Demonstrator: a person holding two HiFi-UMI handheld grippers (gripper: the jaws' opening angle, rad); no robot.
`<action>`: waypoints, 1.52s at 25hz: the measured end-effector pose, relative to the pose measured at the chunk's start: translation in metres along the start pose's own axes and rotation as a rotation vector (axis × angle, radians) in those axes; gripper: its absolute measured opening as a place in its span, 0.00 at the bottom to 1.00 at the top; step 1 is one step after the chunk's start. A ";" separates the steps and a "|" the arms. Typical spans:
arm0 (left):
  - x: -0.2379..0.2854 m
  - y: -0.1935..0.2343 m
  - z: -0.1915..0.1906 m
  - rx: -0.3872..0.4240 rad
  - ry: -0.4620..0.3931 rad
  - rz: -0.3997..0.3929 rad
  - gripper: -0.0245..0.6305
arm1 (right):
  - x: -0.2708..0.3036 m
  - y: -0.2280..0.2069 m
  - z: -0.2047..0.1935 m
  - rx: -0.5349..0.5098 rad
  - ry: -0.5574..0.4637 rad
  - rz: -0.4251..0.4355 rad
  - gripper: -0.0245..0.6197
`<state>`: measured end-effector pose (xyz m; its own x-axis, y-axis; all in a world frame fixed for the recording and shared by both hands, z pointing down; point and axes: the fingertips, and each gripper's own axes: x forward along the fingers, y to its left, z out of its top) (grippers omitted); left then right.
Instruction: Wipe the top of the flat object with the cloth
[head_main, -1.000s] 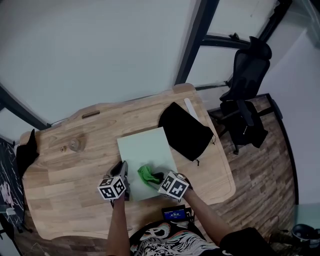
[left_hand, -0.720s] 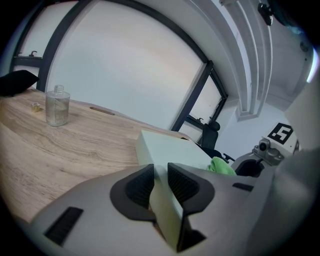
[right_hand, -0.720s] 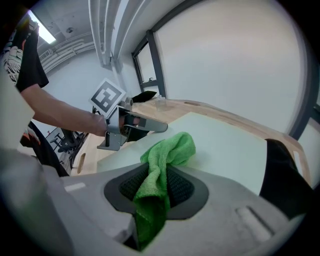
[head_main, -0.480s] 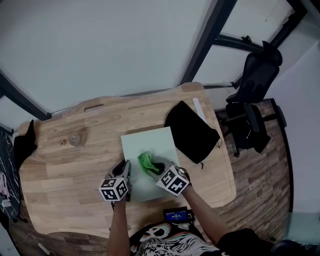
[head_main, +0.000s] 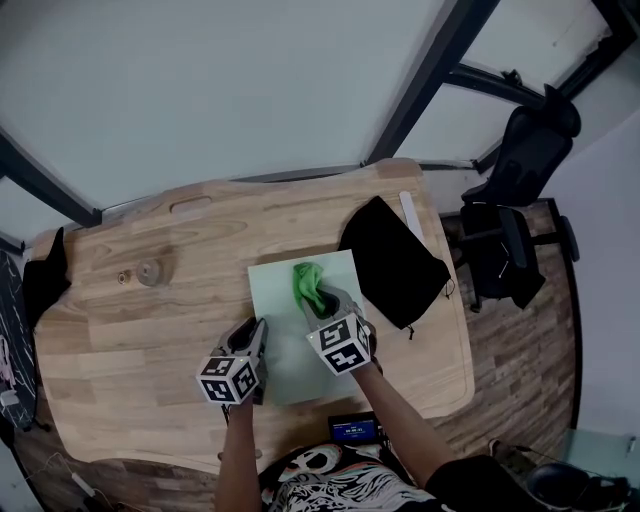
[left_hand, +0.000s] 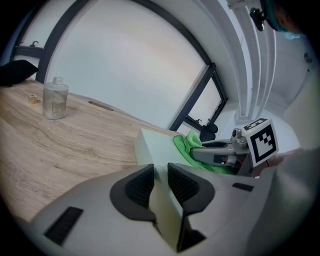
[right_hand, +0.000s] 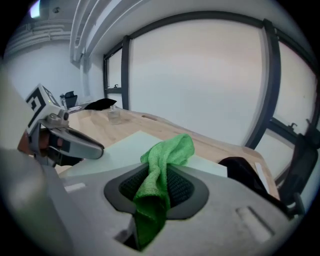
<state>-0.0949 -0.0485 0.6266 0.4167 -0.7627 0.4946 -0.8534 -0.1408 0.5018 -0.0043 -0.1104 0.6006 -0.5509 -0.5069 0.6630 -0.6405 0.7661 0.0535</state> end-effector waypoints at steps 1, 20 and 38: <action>0.000 0.000 0.000 -0.004 -0.002 -0.001 0.17 | 0.000 -0.004 0.001 -0.008 0.000 -0.029 0.18; -0.036 -0.040 0.066 0.176 -0.144 0.030 0.07 | -0.084 -0.020 0.020 0.134 -0.186 -0.186 0.18; -0.155 -0.146 0.074 0.319 -0.374 -0.024 0.05 | -0.236 0.046 0.019 0.189 -0.437 -0.195 0.18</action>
<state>-0.0579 0.0436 0.4244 0.3467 -0.9228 0.1678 -0.9225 -0.3031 0.2392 0.0862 0.0371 0.4324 -0.5582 -0.7819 0.2777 -0.8168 0.5767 -0.0182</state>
